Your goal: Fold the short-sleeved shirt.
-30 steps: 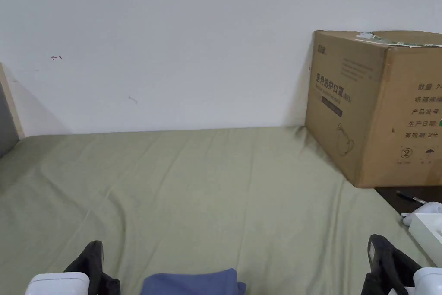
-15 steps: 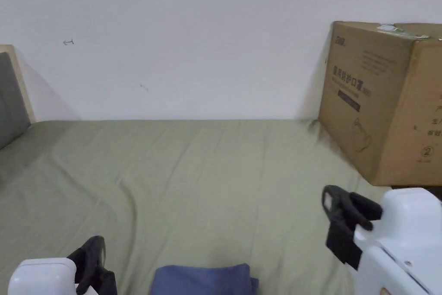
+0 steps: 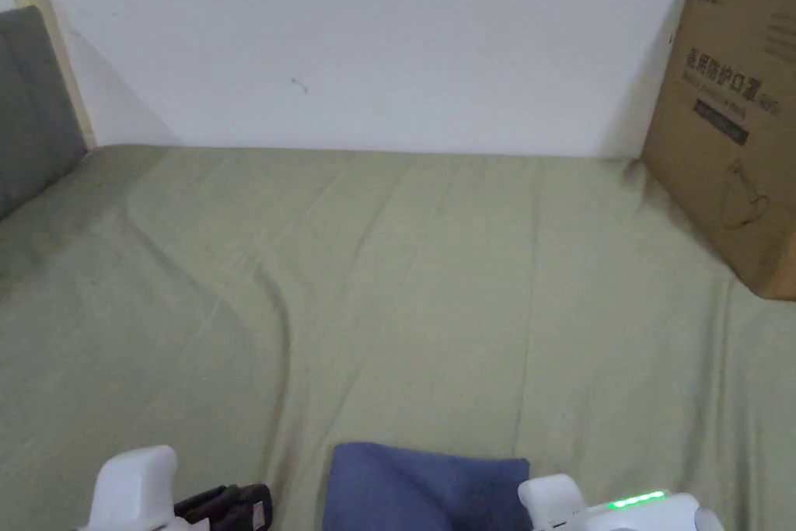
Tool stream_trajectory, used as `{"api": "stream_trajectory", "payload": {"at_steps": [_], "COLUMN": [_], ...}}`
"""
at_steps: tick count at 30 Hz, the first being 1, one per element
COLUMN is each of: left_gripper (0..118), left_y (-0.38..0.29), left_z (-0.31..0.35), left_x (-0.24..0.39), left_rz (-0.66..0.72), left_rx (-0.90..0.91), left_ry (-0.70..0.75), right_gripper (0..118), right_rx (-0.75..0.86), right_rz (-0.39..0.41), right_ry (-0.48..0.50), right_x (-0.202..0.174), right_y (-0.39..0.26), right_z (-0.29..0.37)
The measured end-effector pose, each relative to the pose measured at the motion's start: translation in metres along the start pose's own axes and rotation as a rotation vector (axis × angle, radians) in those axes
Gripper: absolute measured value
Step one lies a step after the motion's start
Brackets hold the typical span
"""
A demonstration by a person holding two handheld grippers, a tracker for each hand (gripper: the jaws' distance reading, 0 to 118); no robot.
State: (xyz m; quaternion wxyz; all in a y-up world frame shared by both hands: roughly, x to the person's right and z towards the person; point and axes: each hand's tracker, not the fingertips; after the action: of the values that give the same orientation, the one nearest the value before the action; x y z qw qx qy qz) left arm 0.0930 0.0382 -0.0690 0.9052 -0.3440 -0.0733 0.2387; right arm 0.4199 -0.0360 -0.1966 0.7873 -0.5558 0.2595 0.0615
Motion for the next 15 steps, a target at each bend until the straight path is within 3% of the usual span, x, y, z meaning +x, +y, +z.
{"api": "stream_trajectory", "payload": {"at_steps": [3,4,5,9,10,15], "left_gripper": [6,12,26,111,117,118], "left_y": [0.018,0.020,0.022,0.019,0.018,0.012], "left_z": [-0.049,-0.063,-0.077,-0.119,-0.130,-0.172], "left_x": [-0.036,-0.036,-0.043,-0.063,-0.067,-0.067], "left_rz": [0.064,0.074,0.087,0.255,0.316,0.519], "left_rx": [-0.255,-0.298,-0.349,-0.493,-0.534,-0.594], "left_ry": [-0.193,-0.203,-0.217,-0.381,-0.419,-0.646], "right_gripper": [0,0,0,0,0,0], "right_rx": [-0.022,-0.022,-0.020,0.016,0.024,0.043], "right_rz": [-0.006,-0.011,-0.016,-0.053,-0.057,-0.046], "right_ry": [0.015,0.024,0.032,0.053,0.054,0.050], "right_x": [0.004,0.006,0.007,0.010,0.010,0.009], "right_y": [0.007,0.006,0.005,-0.004,-0.005,-0.008], "right_z": [-0.003,-0.003,-0.004,-0.005,-0.005,-0.006]}}
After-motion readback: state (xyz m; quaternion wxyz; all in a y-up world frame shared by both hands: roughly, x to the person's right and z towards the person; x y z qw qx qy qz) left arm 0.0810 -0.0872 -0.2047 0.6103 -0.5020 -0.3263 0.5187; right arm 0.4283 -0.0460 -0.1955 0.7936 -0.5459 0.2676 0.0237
